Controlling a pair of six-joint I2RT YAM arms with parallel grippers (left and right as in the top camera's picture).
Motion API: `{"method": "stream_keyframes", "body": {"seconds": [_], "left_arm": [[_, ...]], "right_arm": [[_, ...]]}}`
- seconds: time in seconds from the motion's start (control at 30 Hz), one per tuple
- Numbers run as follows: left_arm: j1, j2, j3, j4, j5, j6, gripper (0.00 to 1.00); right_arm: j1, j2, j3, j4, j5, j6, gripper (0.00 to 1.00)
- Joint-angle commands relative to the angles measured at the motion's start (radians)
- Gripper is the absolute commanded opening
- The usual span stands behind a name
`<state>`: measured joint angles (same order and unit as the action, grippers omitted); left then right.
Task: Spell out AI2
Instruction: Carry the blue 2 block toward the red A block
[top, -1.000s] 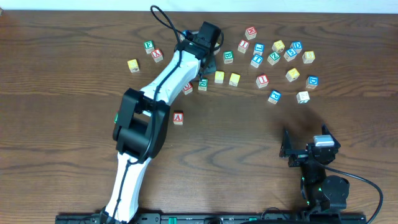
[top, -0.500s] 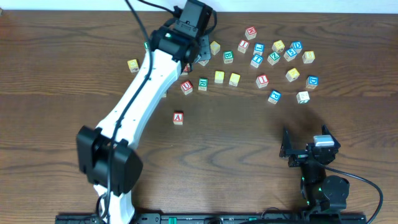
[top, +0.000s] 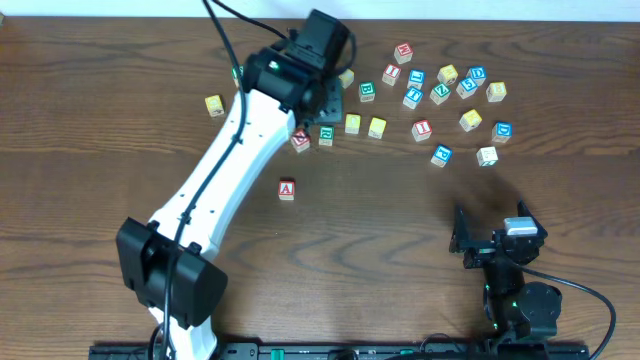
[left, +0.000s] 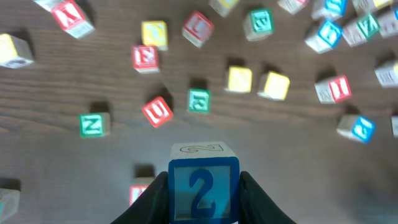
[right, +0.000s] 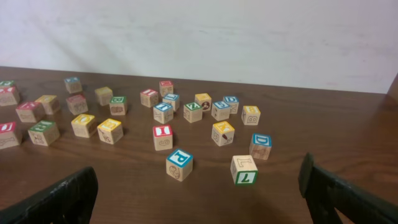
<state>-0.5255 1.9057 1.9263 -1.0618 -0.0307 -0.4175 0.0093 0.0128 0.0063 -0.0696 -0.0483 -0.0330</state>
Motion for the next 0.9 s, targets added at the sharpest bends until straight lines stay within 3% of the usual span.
{"method": "stream_keyframes", "body": {"seconds": [0.0, 0.6, 0.87], "left_arm": [[-0.035, -0.011, 0.006, -0.028, 0.005, 0.018, 0.08], [-0.139, -0.029, -0.242, 0.040, -0.033, 0.000, 0.08], [-0.172, -0.142, -0.468, 0.203, -0.032, -0.121, 0.08]], "right_arm": [[-0.010, -0.004, -0.001, -0.005, 0.005, 0.010, 0.99], [-0.010, -0.004, -0.001, -0.005, 0.005, 0.010, 0.99], [-0.010, -0.004, -0.001, -0.005, 0.005, 0.010, 0.99]]}}
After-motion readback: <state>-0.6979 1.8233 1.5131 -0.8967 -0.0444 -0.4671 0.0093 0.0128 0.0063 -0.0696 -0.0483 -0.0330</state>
